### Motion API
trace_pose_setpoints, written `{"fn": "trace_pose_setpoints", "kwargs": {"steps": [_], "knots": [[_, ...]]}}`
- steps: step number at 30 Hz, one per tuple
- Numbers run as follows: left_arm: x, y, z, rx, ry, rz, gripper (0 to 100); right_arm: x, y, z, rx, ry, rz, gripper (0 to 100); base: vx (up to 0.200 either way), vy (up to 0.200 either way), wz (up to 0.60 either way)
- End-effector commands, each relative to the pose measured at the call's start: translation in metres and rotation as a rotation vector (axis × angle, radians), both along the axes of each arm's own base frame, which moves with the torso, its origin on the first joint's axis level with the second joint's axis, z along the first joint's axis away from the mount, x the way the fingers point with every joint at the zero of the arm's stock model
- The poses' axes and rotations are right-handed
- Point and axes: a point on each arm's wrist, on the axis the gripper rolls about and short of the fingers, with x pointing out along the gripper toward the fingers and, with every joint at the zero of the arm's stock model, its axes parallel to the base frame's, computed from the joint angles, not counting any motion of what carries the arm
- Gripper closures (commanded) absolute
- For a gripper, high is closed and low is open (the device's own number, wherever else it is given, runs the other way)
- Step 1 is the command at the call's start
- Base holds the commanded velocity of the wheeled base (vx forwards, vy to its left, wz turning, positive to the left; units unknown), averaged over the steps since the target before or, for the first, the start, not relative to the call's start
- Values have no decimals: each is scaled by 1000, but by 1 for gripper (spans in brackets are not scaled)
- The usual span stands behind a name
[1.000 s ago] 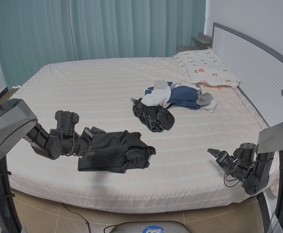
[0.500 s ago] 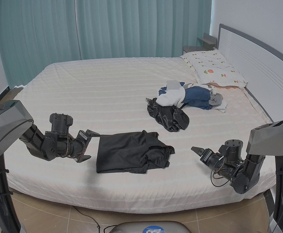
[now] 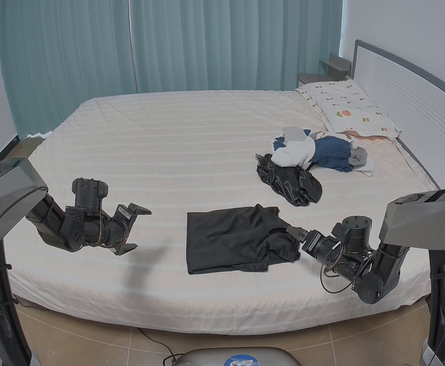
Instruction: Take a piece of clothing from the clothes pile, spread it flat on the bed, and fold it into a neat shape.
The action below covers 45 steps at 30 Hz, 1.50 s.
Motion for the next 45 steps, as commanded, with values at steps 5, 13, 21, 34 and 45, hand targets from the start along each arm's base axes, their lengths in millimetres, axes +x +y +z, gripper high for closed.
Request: {"fn": "trace_pose_setpoints", "kwargs": {"steps": [5,13,21,34,45], "knots": [[1,0,-2,-30,17,22,0,5,10,3,4,-21,22,0,80,0,0],[1,3,-3,-59,25,8,0,16,26,-1,-7,7,52,0,200,0,0],[1,3,-3,-54,23,5,0,14,46,-13,-35,70,101,0,50,0,0],[1,2,-4,-46,22,6,0,27,51,-24,-92,98,105,0,0,0,0],[2,1,-3,-43,20,6,0,54,17,-19,-106,53,-49,100,0,0,0]]}}
